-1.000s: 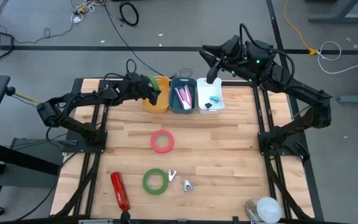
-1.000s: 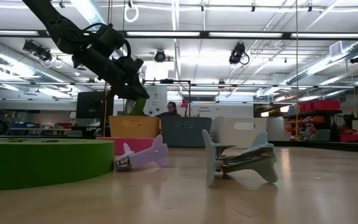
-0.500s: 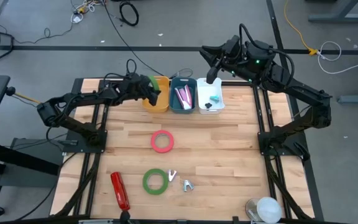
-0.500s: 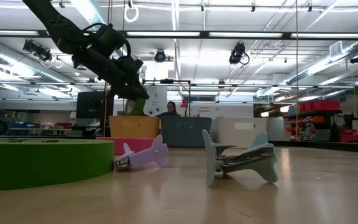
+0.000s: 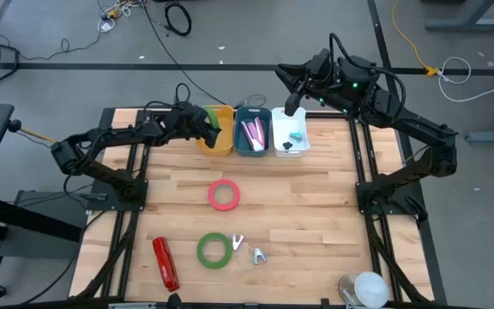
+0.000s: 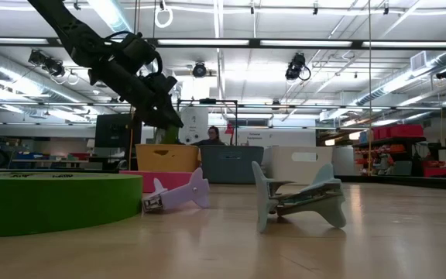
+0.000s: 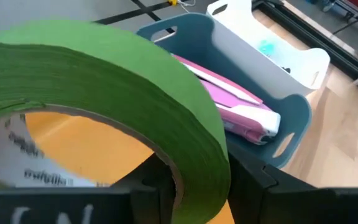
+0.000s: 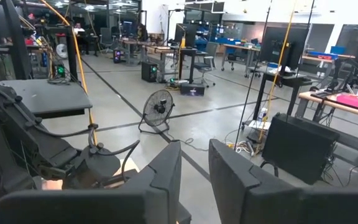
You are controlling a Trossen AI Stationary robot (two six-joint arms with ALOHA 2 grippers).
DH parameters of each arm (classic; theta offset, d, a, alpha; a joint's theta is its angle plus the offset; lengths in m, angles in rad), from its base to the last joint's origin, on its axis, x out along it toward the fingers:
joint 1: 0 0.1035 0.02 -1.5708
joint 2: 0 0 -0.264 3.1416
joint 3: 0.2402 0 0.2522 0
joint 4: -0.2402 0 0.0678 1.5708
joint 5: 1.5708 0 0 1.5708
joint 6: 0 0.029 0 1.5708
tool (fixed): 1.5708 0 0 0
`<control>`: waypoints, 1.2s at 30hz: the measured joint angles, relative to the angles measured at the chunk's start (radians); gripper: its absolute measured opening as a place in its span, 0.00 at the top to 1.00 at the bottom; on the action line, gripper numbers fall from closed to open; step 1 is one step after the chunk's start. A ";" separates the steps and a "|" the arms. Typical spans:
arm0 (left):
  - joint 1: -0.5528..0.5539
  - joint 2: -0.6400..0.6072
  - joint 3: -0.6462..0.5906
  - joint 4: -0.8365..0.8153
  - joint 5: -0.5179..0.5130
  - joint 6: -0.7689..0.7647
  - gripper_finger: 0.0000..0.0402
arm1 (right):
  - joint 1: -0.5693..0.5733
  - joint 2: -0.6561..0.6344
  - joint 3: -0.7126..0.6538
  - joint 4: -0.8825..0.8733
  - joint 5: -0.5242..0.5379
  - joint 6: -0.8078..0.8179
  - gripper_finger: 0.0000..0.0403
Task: Pick and place Stapler, Stapler remover, tape
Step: Put the right green tape into the yellow bin
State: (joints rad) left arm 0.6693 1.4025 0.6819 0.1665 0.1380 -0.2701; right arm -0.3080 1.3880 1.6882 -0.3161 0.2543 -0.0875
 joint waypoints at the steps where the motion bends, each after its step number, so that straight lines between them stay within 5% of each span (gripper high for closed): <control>1: 0.000 0.000 0.000 0.000 0.005 -0.003 0.68 | 0.000 0.000 0.000 0.000 0.000 0.000 0.80; 13: -0.002 0.000 0.000 -0.008 0.017 -0.065 0.36 | 0.000 0.000 0.000 0.000 0.000 0.000 0.80; 36: -0.001 -0.002 0.000 -0.006 0.005 -0.058 0.35 | 0.000 0.000 0.000 0.000 0.000 0.000 0.80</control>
State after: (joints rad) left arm 0.6682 1.4006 0.6819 0.1604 0.1429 -0.3280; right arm -0.3081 1.3884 1.6882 -0.3161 0.2539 -0.0879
